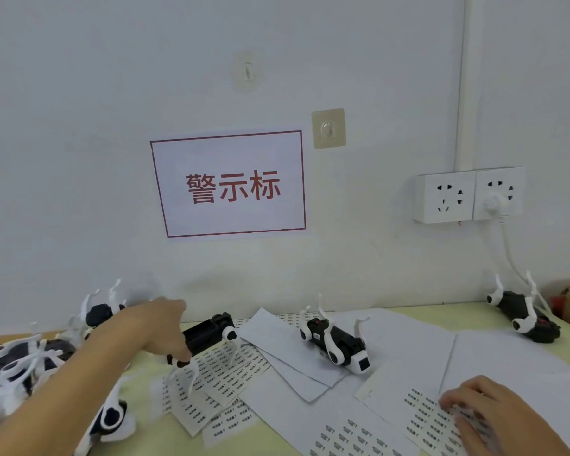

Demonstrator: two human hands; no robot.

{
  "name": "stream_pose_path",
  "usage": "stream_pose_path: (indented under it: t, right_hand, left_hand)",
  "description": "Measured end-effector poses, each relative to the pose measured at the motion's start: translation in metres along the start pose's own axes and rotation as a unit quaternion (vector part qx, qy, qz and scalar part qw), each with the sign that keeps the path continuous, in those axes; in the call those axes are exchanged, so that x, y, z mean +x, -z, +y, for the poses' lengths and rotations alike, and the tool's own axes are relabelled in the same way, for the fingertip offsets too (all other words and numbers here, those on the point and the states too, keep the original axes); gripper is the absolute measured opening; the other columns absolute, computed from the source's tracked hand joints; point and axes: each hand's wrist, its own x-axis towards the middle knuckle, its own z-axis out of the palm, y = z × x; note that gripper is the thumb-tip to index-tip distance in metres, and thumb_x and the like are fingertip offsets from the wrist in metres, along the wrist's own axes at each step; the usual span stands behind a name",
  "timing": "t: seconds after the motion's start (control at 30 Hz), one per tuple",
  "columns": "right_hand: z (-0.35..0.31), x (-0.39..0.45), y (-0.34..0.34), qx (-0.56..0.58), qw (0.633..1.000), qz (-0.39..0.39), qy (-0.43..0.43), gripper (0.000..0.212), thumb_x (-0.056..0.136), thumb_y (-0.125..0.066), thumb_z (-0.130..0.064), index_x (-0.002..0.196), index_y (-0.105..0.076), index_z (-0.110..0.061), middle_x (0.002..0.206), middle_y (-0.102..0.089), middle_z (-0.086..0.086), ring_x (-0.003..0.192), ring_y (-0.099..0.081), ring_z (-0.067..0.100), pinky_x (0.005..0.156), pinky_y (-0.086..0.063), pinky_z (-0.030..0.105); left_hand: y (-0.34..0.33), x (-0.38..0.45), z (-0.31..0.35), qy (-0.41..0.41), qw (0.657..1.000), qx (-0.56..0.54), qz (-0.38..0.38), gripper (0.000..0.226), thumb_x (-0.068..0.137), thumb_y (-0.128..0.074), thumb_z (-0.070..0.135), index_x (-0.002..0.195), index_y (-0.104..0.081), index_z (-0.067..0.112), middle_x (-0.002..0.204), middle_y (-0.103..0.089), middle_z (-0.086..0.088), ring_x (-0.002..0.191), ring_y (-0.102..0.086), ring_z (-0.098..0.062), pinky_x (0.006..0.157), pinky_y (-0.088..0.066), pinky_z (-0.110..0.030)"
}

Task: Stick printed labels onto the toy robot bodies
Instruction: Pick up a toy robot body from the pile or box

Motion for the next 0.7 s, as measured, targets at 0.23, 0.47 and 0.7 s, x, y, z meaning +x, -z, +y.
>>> stream_pose_path:
  t: [0.23, 0.47, 0.7]
  right_hand:
    - [0.008, -0.007, -0.009, 0.064, 0.996, 0.058, 0.021, 0.022, 0.091, -0.063, -0.04, 0.089, -0.051, -0.059, 0.107, -0.05, -0.026, 0.095, -0.056, -0.001, 0.086, -0.036, 0.007]
    - [0.009, -0.002, -0.007, 0.056, 0.996, 0.056, 0.034, 0.017, 0.094, -0.055, -0.043, 0.106, -0.057, -0.054, 0.11, -0.046, -0.026, 0.102, -0.049, -0.008, 0.092, -0.035, 0.009]
    - [0.008, -0.002, -0.006, 0.05, 0.997, 0.045, 0.033, 0.018, 0.097, -0.045, -0.049, 0.112, -0.05, -0.057, 0.111, -0.035, -0.032, 0.107, -0.045, -0.008, 0.094, -0.035, 0.007]
  left_hand:
    - [-0.009, -0.004, 0.086, -0.295, 0.944, -0.129, 0.071, 0.07, 0.098, -0.061, 0.038, 0.154, -0.019, 0.042, 0.161, -0.022, 0.015, 0.146, -0.026, -0.01, 0.119, -0.026, -0.032]
    - [-0.044, 0.019, 0.168, -0.373, 0.88, 0.155, 0.25, 0.114, 0.091, -0.054, -0.012, 0.152, 0.028, 0.038, 0.162, 0.032, 0.006, 0.153, 0.017, -0.027, 0.117, -0.028, -0.043]
    - [-0.028, 0.029, 0.197, -0.392, 0.81, 0.324, 0.29, 0.107, 0.09, -0.068, 0.007, 0.154, 0.01, 0.042, 0.144, -0.038, -0.01, 0.12, -0.047, -0.03, 0.084, -0.038, -0.036]
